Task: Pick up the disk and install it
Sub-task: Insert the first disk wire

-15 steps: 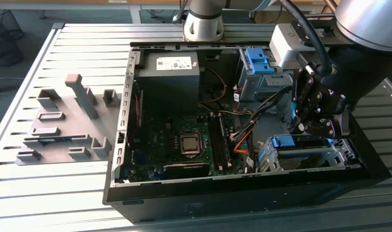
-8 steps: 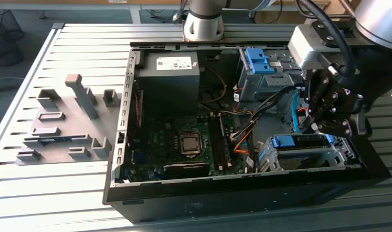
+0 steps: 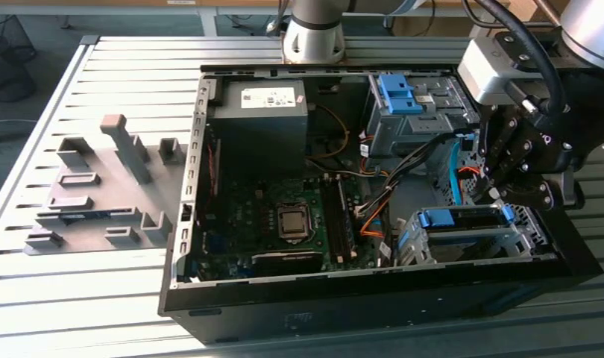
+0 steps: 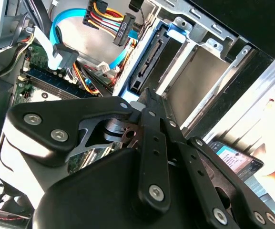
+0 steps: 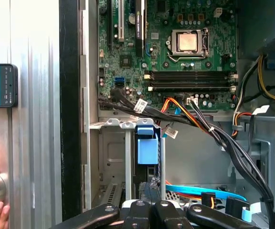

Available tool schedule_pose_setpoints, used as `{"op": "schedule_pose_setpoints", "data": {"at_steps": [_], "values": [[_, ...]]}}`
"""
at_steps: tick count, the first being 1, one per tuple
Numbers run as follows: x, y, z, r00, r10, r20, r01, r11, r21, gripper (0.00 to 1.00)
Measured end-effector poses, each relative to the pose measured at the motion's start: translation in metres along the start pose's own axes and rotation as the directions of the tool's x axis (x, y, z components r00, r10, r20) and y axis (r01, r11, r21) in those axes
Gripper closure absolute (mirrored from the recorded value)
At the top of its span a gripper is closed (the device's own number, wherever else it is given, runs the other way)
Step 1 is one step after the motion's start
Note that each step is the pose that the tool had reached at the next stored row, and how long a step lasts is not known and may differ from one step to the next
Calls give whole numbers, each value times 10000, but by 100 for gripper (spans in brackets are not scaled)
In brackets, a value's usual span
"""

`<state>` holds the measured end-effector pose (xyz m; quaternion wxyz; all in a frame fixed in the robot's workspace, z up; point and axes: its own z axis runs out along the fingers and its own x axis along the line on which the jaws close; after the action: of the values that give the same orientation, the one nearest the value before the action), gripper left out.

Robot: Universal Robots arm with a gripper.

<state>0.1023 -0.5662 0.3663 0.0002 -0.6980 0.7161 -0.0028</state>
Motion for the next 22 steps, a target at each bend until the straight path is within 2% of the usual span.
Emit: {"op": "schedule_pose_setpoints", "data": {"at_steps": [11,14,19,22], "values": [[-12,-2,0,10000,-4,-1,4,10000,0,89],[-57,-4,2,10000,-32,0,32,10000,0,89],[-171,-14,13,10000,-42,0,42,10000,-1,89],[-196,-32,25,10000,-41,1,41,10000,-2,89]]}}
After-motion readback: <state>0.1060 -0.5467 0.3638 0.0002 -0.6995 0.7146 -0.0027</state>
